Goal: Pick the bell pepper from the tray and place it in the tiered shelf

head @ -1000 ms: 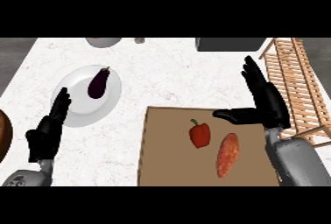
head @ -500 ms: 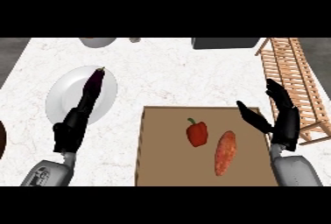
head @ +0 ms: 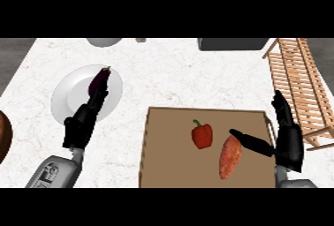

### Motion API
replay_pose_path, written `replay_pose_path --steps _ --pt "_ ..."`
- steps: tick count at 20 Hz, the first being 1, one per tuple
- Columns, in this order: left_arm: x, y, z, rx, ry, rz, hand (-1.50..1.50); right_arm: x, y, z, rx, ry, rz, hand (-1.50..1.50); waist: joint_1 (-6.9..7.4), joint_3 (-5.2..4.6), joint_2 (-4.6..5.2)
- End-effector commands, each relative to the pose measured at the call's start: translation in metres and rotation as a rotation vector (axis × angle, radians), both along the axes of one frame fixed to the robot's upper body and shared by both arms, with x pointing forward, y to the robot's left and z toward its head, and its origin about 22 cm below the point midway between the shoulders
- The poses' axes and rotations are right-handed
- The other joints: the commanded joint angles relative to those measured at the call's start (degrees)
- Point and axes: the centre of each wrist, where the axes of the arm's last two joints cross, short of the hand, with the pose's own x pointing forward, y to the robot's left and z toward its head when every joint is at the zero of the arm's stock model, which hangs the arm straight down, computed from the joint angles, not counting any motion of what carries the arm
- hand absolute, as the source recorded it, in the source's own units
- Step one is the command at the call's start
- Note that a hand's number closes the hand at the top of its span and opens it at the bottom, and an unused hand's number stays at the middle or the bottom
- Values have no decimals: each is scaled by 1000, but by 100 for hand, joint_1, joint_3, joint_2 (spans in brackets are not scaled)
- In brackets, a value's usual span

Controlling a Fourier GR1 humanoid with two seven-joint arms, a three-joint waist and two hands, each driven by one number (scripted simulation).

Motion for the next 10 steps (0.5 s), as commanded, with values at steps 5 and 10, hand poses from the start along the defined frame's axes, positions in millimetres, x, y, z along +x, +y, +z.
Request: replay_pose_path --steps 5,10 --pt "1 7 -2 -5 14 -15 0 -11 20 63 -203 198 140 -150 20 -13 -12" --pt "-8 -4 -13 7 2 -13 0 1 31 109 -371 343 182 -150 55 -16 -7"
